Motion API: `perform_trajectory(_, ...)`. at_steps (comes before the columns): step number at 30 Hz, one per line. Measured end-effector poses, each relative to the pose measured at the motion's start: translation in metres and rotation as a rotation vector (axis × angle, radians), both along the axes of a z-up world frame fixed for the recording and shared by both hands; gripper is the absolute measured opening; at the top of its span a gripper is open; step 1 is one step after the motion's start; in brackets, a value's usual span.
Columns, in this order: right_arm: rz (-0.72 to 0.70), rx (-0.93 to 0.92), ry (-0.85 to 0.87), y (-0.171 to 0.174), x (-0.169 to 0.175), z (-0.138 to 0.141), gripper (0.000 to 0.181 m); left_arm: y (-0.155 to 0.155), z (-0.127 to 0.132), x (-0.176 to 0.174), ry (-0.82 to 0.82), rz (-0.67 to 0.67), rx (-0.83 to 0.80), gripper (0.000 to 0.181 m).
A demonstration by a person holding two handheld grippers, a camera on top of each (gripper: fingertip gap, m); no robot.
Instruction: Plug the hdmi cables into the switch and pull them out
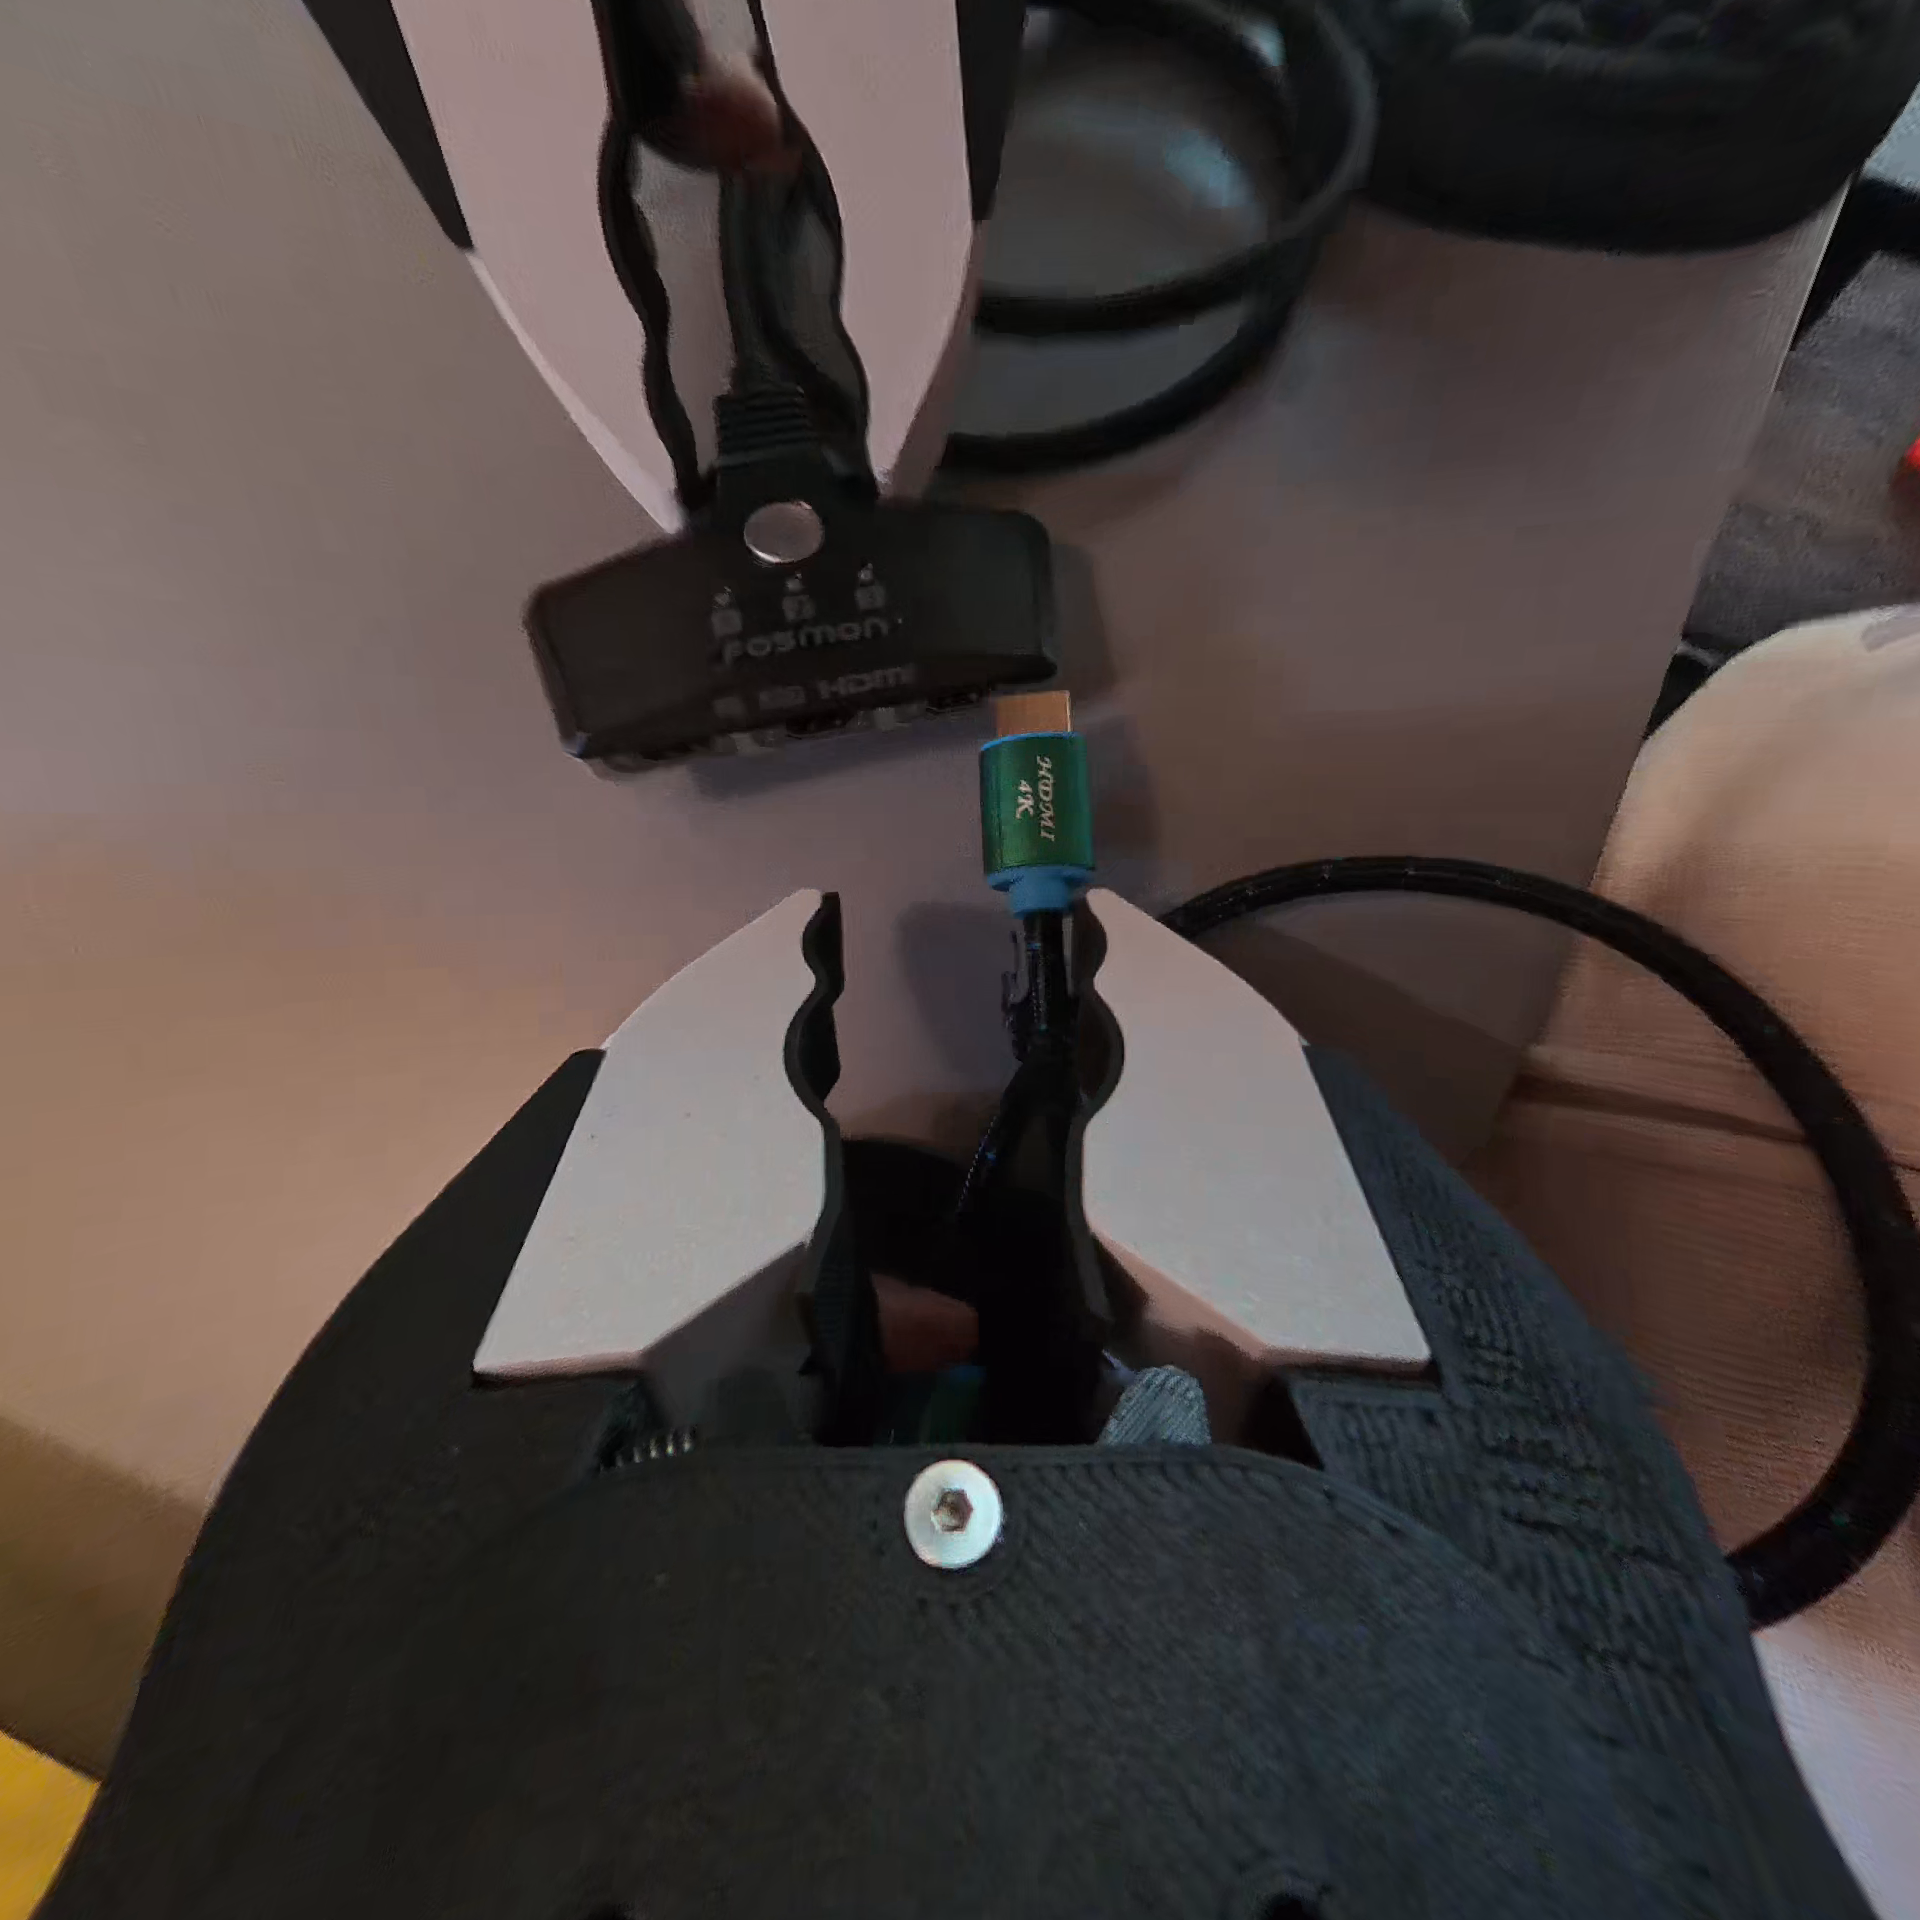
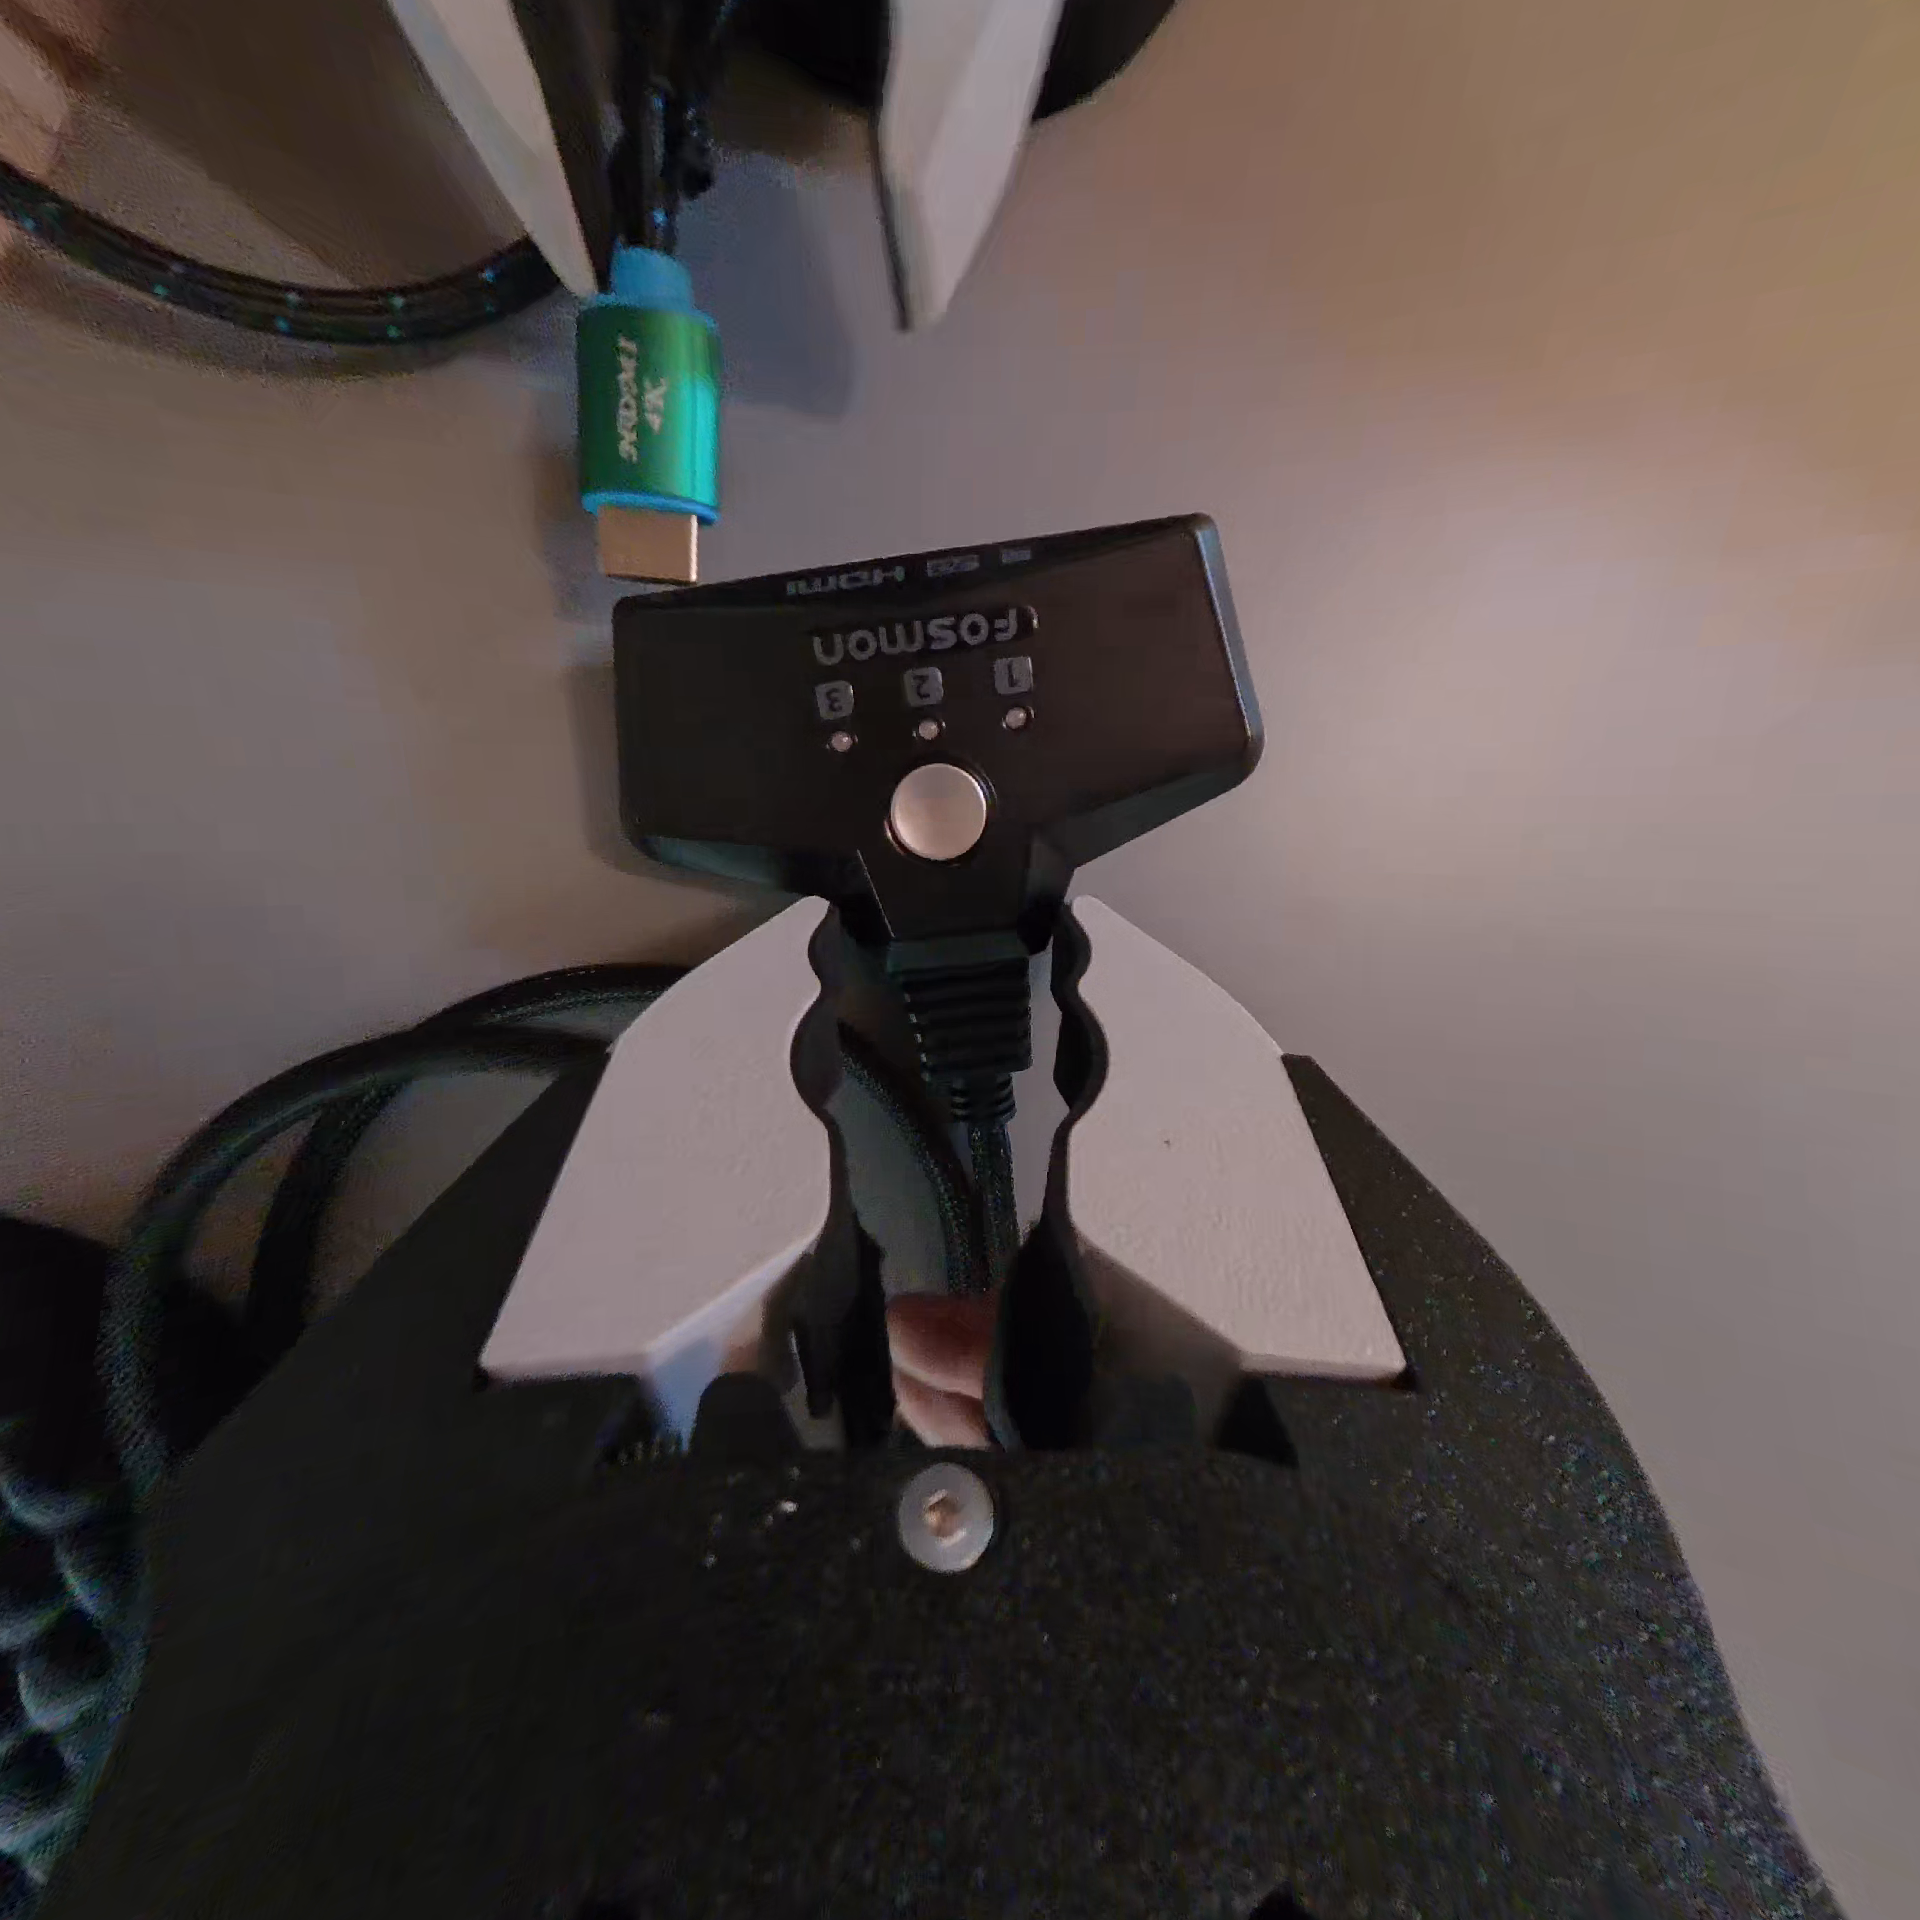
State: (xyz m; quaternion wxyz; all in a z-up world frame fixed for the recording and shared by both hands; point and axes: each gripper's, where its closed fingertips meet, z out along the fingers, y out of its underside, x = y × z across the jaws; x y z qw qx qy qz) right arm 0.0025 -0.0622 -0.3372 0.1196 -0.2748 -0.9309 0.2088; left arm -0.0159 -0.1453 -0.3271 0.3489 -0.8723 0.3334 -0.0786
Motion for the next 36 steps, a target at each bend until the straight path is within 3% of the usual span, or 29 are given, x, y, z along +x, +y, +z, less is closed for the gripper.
perform_trajectory(4,-0.135,0.088,0.084,0.017,0.000,0.005,0.038,-0.002,-0.007,0.008,0.101,-0.074,-0.043,0.037)
perform_trajectory(6,-0.176,0.102,0.079,0.022,-0.001,0.004,0.038,-0.003,-0.006,0.011,0.123,-0.100,-0.049,0.014)
perform_trajectory(7,-0.197,0.101,0.076,0.024,-0.003,0.004,0.038,-0.001,-0.005,0.010,0.144,-0.097,-0.046,0.011)
perform_trajectory(12,-0.453,0.051,0.101,0.059,-0.020,0.003,0.039,0.029,0.005,-0.048,0.410,-0.106,0.005,0.011)
perform_trajectory(15,-0.571,-0.071,0.107,0.074,-0.026,0.001,0.038,0.046,0.003,-0.067,0.327,-0.152,-0.056,0.011)
perform_trajectory(18,-0.555,-0.112,0.201,0.077,-0.028,0.002,0.040,0.062,0.018,-0.067,0.160,-0.127,-0.009,0.027)
perform_trajectory(20,-0.516,-0.151,0.258,0.072,-0.027,0.008,0.055,0.062,0.025,-0.060,0.056,-0.126,-0.001,0.034)
perform_trajectory(24,-0.514,-0.210,0.251,0.069,-0.027,0.015,0.069,0.068,0.011,-0.066,0.099,-0.079,0.016,0.038)
perform_trajectory(27,-0.515,-0.164,0.211,0.071,-0.028,0.006,0.073,0.069,-0.002,-0.062,0.090,-0.093,-0.015,0.038)
perform_trajectory(30,-0.487,-0.185,0.202,0.064,-0.031,0.001,0.060,0.073,-0.009,-0.059,0.063,-0.108,-0.025,0.031)
perform_trajectory(32,-0.461,-0.183,0.231,0.063,-0.032,0.002,0.041,0.074,-0.010,-0.055,0.031,-0.129,-0.017,0.021)
perform_trajectory(36,-0.401,-0.172,0.278,0.058,-0.032,0.003,0.038,0.074,-0.004,-0.063,0.037,-0.099,-0.012,0.021)
